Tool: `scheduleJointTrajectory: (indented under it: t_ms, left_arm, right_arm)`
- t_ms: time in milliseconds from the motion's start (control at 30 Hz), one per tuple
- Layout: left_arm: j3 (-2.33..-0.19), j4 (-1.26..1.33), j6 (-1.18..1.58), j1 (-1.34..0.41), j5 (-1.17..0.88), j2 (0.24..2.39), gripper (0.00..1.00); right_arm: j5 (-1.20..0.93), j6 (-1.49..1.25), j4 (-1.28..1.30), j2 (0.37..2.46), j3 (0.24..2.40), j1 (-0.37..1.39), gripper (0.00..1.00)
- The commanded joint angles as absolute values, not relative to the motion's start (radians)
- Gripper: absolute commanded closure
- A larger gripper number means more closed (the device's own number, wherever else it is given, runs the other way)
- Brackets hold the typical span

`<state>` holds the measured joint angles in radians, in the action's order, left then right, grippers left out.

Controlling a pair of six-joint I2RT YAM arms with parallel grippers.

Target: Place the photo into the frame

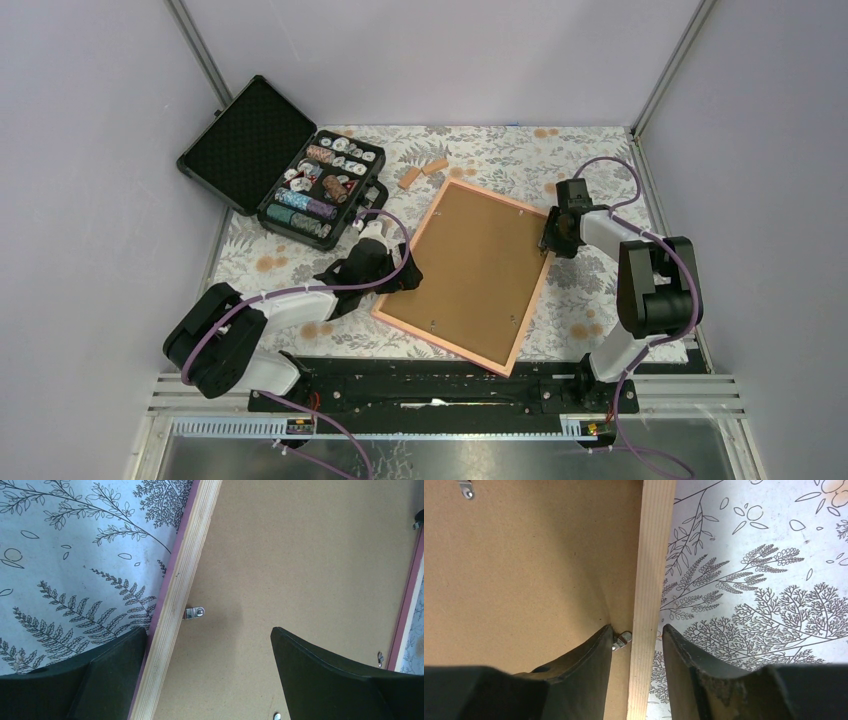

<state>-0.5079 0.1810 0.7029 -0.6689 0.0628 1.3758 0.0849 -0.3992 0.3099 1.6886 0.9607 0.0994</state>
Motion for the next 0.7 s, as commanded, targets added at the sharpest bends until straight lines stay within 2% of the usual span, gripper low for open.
scheduleJointTrajectory:
  t_ms: [0,100,267,433,667]
  left_arm:
    - [-0.525,0.243,0.693,-0.669,0.035,1.377,0.02]
    - [-0.526,0.242,0.693,-0.669,0.035,1.376,0.01]
    - [-0.523,0.245,0.693,-0.668,0.035,1.375,0.01]
    - [-0.523,0.247,0.692,-0.669,0.032,1.375,0.02]
    - [-0.520,0.250,0.694,-0.667,0.032,1.370,0.02]
  right_arm:
    - [0.078,-0.387,0.358,1.725,0.936,0.107,0.49]
    - [0.078,-0.385,0.368,1.734,0.954,0.107,0.50]
    - [0.073,-0.384,0.362,1.727,0.927,0.107,0.69]
    - [0.066,-0.385,0.355,1.727,0.911,0.107,0.80]
    - [0.058,-0.375,0.356,1.729,0.921,0.107,0.84]
